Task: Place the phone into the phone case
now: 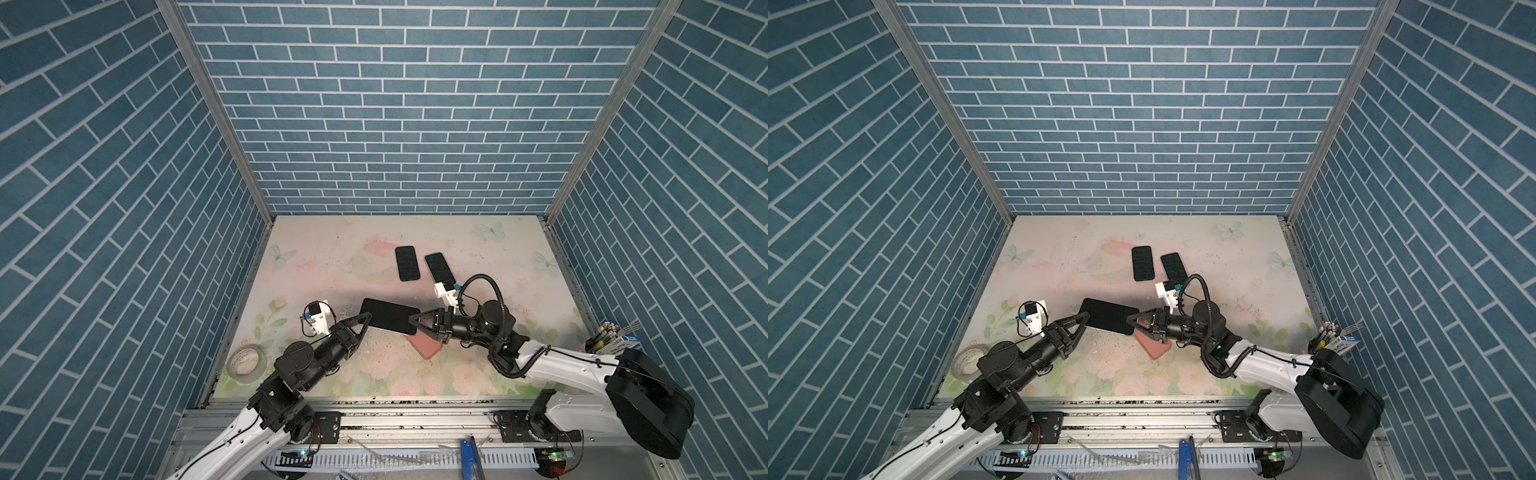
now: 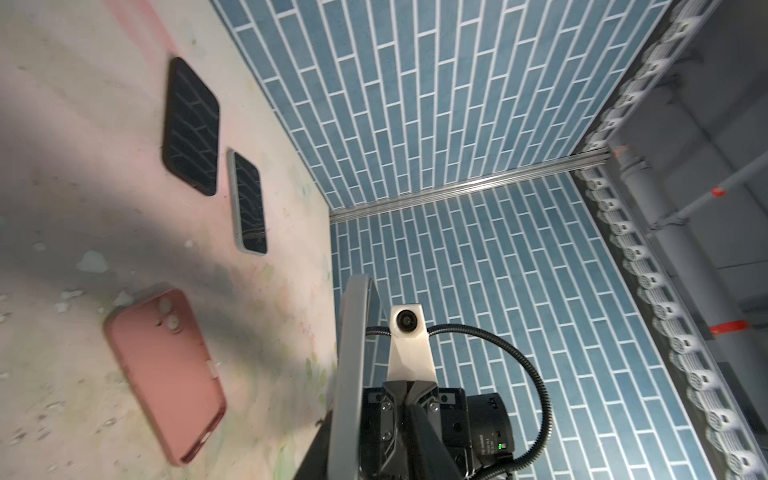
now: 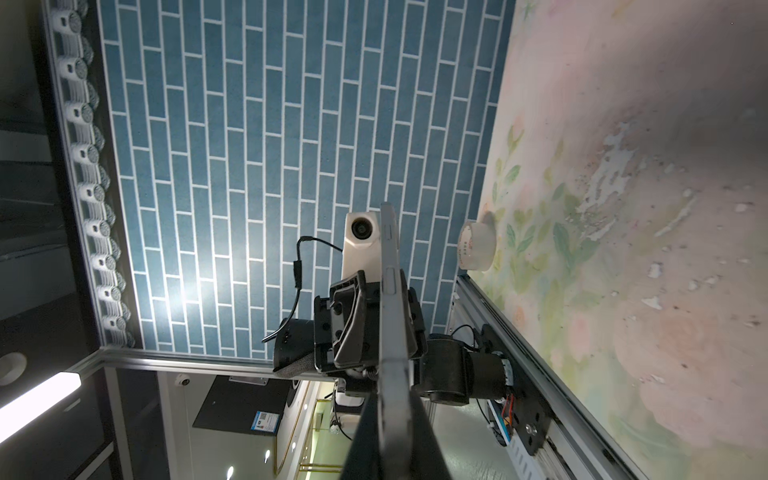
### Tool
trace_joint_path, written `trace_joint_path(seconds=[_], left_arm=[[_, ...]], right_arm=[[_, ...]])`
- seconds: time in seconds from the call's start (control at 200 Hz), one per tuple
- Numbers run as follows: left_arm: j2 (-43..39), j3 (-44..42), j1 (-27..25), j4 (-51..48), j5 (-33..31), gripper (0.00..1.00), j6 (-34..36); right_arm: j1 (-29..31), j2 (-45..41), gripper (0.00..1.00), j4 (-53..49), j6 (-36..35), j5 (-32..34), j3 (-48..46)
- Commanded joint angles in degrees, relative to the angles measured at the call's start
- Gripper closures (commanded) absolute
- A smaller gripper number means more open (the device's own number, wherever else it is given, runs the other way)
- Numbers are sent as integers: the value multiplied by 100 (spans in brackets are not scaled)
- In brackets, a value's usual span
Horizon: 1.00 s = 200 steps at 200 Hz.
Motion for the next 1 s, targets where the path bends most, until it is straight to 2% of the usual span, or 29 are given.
trace_joint_path(seconds=[0.0, 0.13, 0.3, 0.425, 0.555, 0.63, 0.77, 0.855, 0.995], left_arm=[[-277, 380, 9, -1137, 20, 68, 685], [-599, 441, 9, -2144, 7, 67, 860], [-1023, 431, 9, -3036, -141, 66, 982], [-1148, 335, 9, -3111, -188, 66, 1004], [-866, 389, 9, -3041, -150, 65, 1185], [-442, 511, 9, -2944, -56, 65, 1331], [816, 1045, 17, -2820, 87, 65, 2183], [1921, 1619, 39, -2956, 153, 66, 2828], [4377, 2992, 132, -3633, 306, 75, 3994]], right_arm=[[-241, -477, 100, -1432, -646, 159, -85], [-405, -1284, 100, -3335, -1490, 460, 127], [-594, -2274, 100, -5615, -2418, 1188, 537], [-763, -2733, 100, -6316, -2663, 1495, 563], [-895, -3028, 100, -6636, -2750, 1769, 453], [-955, -3174, 100, -6559, -2743, 1827, 345], [-1020, -3539, 100, -6423, -2789, 1947, 159], [-1041, -3820, 100, -6217, -2812, 2050, -78], [-1092, -4478, 100, -5884, -2732, 2502, -610]])
